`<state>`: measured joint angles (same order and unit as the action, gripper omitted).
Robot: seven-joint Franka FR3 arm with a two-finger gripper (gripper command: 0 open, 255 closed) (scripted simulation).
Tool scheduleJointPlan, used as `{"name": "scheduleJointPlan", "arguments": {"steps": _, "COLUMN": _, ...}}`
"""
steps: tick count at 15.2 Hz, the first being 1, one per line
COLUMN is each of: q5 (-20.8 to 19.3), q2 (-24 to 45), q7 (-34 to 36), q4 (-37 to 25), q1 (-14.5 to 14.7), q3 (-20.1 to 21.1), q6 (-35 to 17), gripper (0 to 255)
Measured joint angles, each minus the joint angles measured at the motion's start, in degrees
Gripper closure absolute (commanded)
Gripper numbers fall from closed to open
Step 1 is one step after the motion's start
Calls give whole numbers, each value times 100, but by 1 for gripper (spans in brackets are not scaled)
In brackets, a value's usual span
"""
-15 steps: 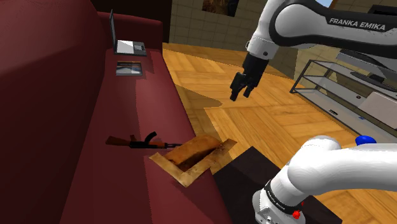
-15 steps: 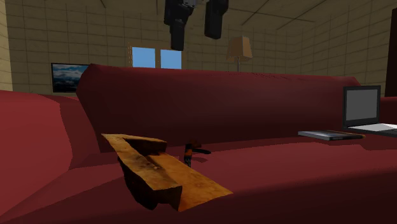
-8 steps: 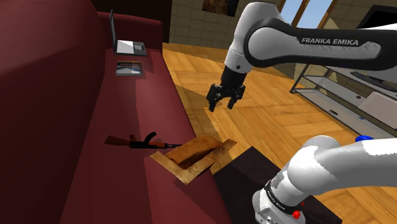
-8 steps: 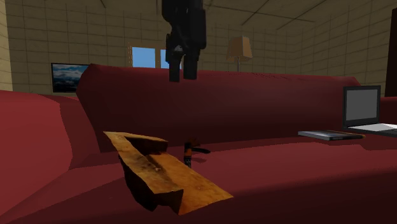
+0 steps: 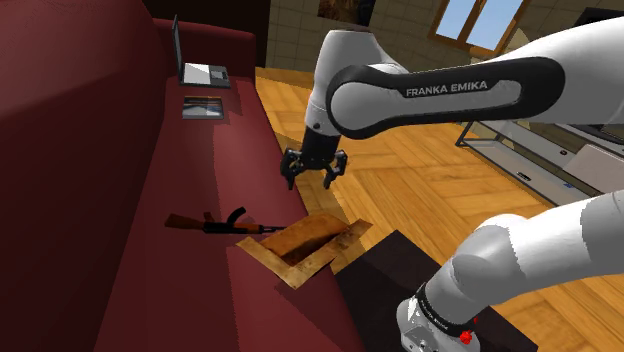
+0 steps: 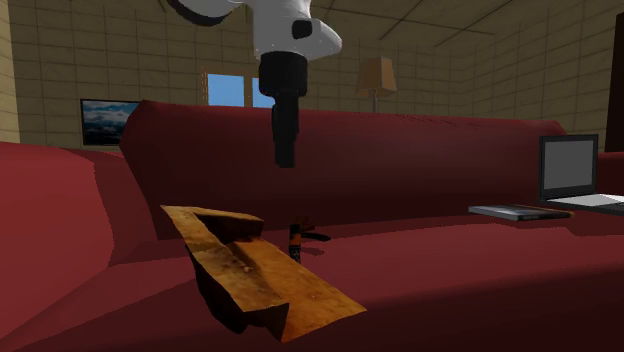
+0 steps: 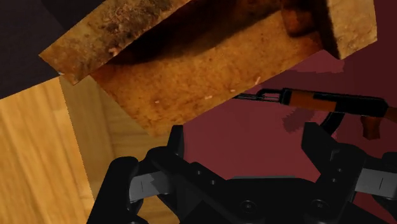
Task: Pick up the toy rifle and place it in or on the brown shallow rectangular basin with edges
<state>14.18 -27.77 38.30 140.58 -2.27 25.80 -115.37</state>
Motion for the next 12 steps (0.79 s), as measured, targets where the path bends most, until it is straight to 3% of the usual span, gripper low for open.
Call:
{"name": "scheduleJointPlan", "arguments": {"steps": 3, "q5": -148, "q2": 663, "q7": 932, "q4": -267, "q1": -166, "q3": 533, "q6": -415, "gripper": 0}}
{"name": "scheduleJointPlan", "arguments": {"steps": 6, "q5": -537, "q2": 1451, "q7": 1917, "q4": -613, "q1": -394, "q3": 1001, "q6": -806, "gripper": 0}}
{"name": "scheduleJointPlan", "arguments": {"steps": 9, "q5": -1191, "q2": 2346, "q7": 3022, "q4": -1124, "q1": -565, "q3": 1355, "q6": -1016, "gripper": 0}}
{"name": "scheduleJointPlan", "arguments": {"steps": 12, "q5": -2017, "q2": 3316, "q7": 4184, "q4": -1688, "q1": -518, "q3": 1465, "q6": -1127, "gripper": 0}}
